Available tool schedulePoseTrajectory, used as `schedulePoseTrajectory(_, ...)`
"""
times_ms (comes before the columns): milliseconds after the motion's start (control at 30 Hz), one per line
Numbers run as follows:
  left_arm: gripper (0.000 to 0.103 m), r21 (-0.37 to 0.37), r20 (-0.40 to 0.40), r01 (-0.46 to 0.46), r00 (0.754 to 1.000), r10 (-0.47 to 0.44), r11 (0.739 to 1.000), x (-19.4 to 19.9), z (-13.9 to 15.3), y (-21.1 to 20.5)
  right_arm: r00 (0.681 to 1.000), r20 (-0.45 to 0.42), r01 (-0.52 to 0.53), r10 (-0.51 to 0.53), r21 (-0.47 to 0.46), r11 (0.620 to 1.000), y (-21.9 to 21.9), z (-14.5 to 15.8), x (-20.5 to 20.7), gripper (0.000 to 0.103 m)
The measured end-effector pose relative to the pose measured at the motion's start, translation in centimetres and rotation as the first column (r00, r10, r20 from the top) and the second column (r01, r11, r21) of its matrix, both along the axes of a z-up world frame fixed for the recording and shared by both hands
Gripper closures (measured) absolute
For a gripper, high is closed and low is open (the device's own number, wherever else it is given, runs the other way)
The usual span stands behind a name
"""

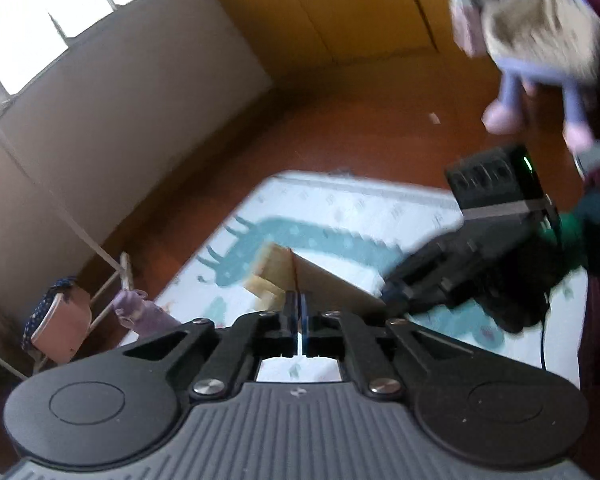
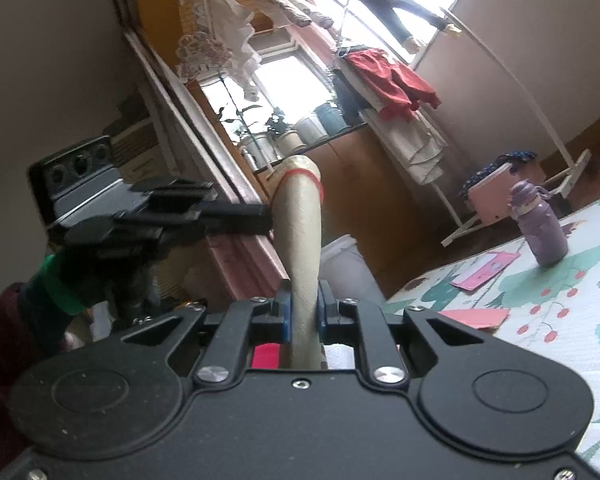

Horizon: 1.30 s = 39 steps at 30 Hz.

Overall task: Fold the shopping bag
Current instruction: 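Grasp the banded rolled bag with the left gripper while the right gripper still holds it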

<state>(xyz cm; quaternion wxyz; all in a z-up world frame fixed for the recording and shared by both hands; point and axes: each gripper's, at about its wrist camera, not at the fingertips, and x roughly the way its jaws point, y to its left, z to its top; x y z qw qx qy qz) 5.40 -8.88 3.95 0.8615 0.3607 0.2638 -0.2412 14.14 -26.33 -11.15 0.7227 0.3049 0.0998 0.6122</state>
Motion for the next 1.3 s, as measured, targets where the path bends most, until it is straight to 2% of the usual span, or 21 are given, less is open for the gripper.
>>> schedulePoseTrajectory(100, 0.101, 0.019, -0.022, 0.015, 1.0, -0.015, 1.0, -0.2, -1.0, -0.5, 0.999, 0.017, 0.029, -0.029, -0.022, 0.999, -0.2, 0.4, -0.1, 0.091)
schedulePoseTrajectory(200, 0.101, -0.028, -0.024, 0.014, 1.0, -0.015, 1.0, -0.6, -0.8, -0.3, 0.999, 0.013, 0.044, -0.044, -0.027, 0.999, -0.5, 0.4, 0.0, 0.091)
schedulePoseTrajectory(267, 0.096, -0.137, 0.011, -0.029, 0.999, 0.031, 0.99, -1.0, 0.0, 0.9, 0.998, 0.032, 0.057, -0.056, -0.03, 0.998, -0.6, 0.7, -0.1, 0.091)
schedulePoseTrajectory(333, 0.091, -0.298, 0.032, -0.113, 0.991, 0.128, 0.948, -1.1, 0.8, 2.8, 0.996, 0.05, 0.071, -0.069, -0.034, 0.997, -0.8, 1.0, -0.2, 0.091)
schedulePoseTrajectory(400, 0.09, -0.428, 0.015, -0.175, 0.979, 0.201, 0.886, -1.1, 1.0, 4.4, 0.994, 0.069, 0.084, -0.082, -0.037, 0.996, -0.9, 1.3, -0.3, 0.091)
schedulePoseTrajectory(433, 0.09, -0.524, -0.012, -0.222, 0.967, 0.253, 0.822, -1.0, 0.9, 5.7, 0.993, 0.075, 0.09, -0.087, -0.039, 0.995, -0.9, 1.3, -0.3, 0.091)
schedulePoseTrajectory(467, 0.09, -0.657, -0.068, -0.276, 0.949, 0.309, 0.702, -0.7, 0.0, 7.2, 0.993, 0.077, 0.094, -0.091, -0.04, 0.995, -1.0, 1.3, -0.3, 0.091)
schedulePoseTrajectory(500, 0.09, -0.71, -0.095, -0.291, 0.942, 0.322, 0.642, -0.7, -0.7, 7.7, 0.992, 0.08, 0.099, -0.095, -0.042, 0.994, -1.0, 1.3, -0.3, 0.091)
schedulePoseTrajectory(600, 0.083, -0.809, -0.153, -0.31, 0.931, 0.331, 0.499, -0.8, -2.6, 8.6, 0.99, 0.089, 0.112, -0.108, -0.048, 0.993, -1.1, 1.2, -0.3, 0.091)
schedulePoseTrajectory(700, 0.082, -0.825, -0.152, -0.305, 0.931, 0.332, 0.477, -1.0, -2.9, 8.7, 0.988, 0.097, 0.126, -0.12, -0.053, 0.991, -1.1, 1.2, -0.3, 0.091)
schedulePoseTrajectory(800, 0.069, -0.835, -0.147, -0.298, 0.931, 0.334, 0.462, -1.1, -3.2, 8.8, 0.987, 0.099, 0.136, -0.13, -0.061, 0.989, -1.1, 1.2, -0.1, 0.091)
schedulePoseTrajectory(833, 0.05, -0.839, -0.146, -0.296, 0.931, 0.335, 0.457, -1.2, -3.3, 8.9, 0.986, 0.098, 0.139, -0.132, -0.061, 0.988, -1.0, 1.2, -0.1, 0.091)
schedulePoseTrajectory(867, 0.036, -0.842, -0.144, -0.293, 0.931, 0.335, 0.452, -1.2, -3.3, 8.9, 0.985, 0.105, 0.143, -0.136, -0.068, 0.987, -0.9, 1.2, -0.1, 0.091)
schedulePoseTrajectory(1033, 0.035, -0.86, -0.137, -0.282, 0.931, 0.338, 0.427, -1.5, -3.7, 9.1, 0.972, 0.188, 0.166, -0.143, -0.116, 0.979, -0.2, 1.7, -1.0, 0.091)
schedulePoseTrajectory(1300, 0.036, -0.857, -0.149, -0.294, 0.927, 0.344, 0.422, -1.1, -4.7, 8.3, 0.961, 0.23, 0.188, -0.153, -0.136, 0.973, -0.2, 2.0, -1.4, 0.091)
